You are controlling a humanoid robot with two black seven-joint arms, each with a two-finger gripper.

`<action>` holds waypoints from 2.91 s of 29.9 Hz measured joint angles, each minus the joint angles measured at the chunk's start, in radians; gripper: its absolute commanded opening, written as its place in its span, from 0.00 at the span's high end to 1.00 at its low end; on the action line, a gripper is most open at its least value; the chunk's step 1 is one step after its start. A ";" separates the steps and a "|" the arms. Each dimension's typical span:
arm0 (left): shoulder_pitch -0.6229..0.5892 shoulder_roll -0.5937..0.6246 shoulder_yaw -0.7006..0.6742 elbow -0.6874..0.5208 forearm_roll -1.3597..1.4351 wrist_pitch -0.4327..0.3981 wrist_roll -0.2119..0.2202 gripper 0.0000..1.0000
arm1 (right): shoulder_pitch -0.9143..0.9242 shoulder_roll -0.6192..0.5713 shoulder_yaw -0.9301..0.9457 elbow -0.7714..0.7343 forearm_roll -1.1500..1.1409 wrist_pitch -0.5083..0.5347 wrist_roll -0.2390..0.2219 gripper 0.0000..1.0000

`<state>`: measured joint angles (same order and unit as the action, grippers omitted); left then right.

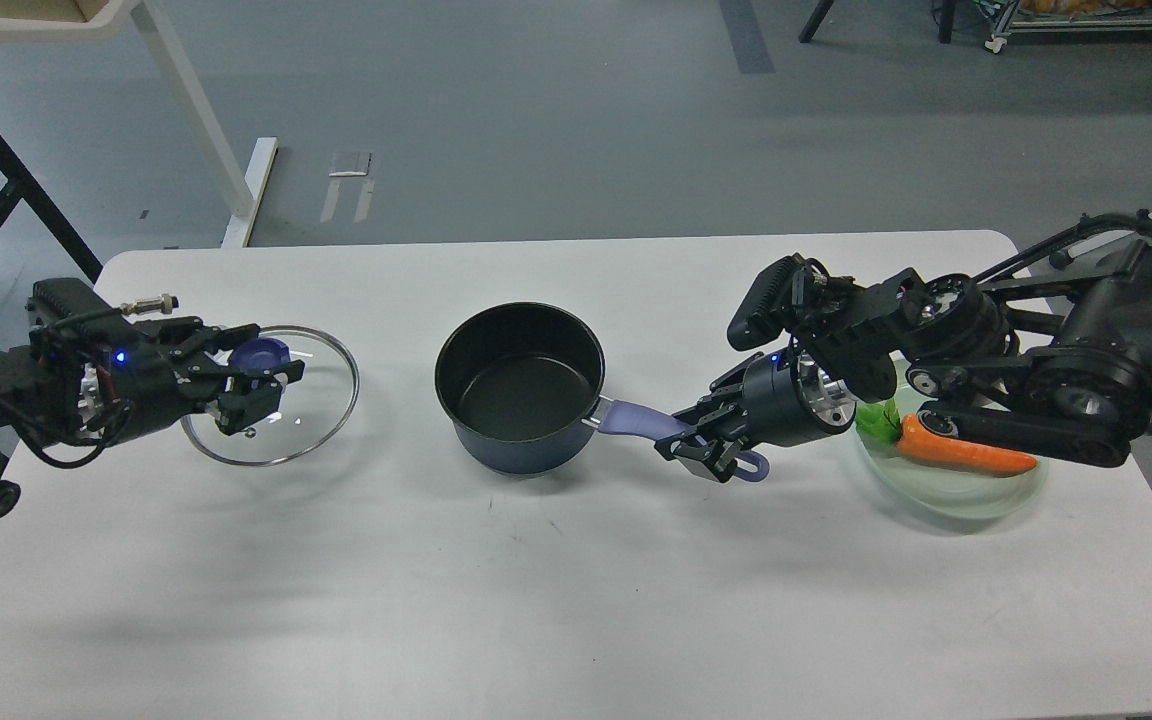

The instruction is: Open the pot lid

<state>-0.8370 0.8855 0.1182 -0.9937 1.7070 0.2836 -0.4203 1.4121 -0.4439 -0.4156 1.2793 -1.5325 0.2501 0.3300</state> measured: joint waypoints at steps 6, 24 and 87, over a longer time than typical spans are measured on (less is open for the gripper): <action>0.040 -0.024 0.001 0.067 -0.001 0.019 -0.008 0.58 | -0.002 -0.004 -0.002 0.001 0.001 0.000 0.000 0.76; 0.049 -0.058 0.001 0.106 -0.001 0.028 -0.025 0.16 | -0.013 -0.009 0.002 0.000 0.004 -0.002 0.000 0.58; -0.090 -0.410 -0.374 0.291 -1.925 -0.382 -0.068 0.01 | -0.635 0.007 1.162 -0.489 1.679 -0.045 0.000 0.01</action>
<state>-0.9267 0.4753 -0.2560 -0.7024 -0.2180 -0.0988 -0.4887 0.7771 -0.4366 0.7462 0.7908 0.1463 0.2054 0.3304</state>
